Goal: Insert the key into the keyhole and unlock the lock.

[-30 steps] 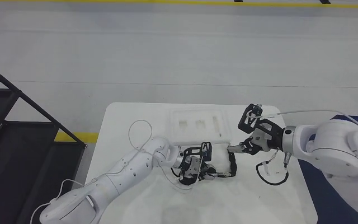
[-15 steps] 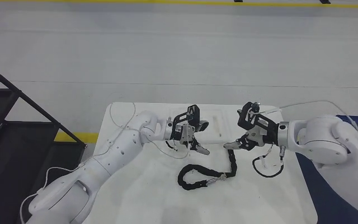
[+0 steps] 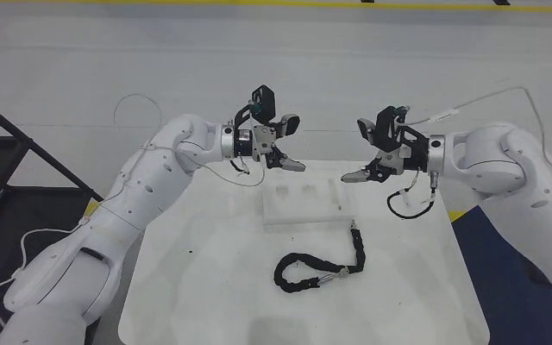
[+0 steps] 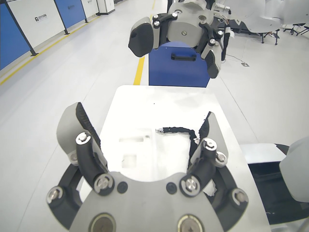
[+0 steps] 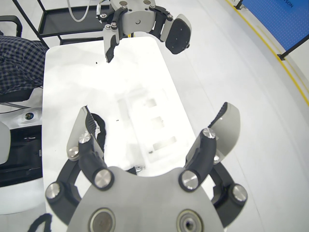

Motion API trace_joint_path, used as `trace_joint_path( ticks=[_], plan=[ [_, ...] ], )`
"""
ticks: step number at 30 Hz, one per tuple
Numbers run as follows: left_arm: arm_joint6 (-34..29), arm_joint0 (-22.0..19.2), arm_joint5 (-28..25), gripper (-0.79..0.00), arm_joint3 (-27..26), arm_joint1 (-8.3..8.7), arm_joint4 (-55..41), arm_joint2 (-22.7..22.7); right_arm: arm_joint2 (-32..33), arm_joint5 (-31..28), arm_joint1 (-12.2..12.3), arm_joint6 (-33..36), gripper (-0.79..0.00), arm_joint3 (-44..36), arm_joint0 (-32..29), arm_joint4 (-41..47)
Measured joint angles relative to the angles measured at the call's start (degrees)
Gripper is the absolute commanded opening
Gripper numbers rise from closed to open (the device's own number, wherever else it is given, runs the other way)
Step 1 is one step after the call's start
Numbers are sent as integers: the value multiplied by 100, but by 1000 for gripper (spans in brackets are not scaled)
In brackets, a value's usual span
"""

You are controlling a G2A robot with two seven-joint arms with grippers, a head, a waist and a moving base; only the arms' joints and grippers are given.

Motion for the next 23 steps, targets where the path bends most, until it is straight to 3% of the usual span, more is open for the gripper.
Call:
trace_joint_path(
  ticks=[9,23],
  plan=[
    [-730,-803,0,0,184,110,-1070,402,-454,-333,-397,-192,0,1003,931,158],
    [-823,-847,0,0,175,126,-1342,522,-468,-474,-458,-246,-1,1274,1050,310]
  ],
)
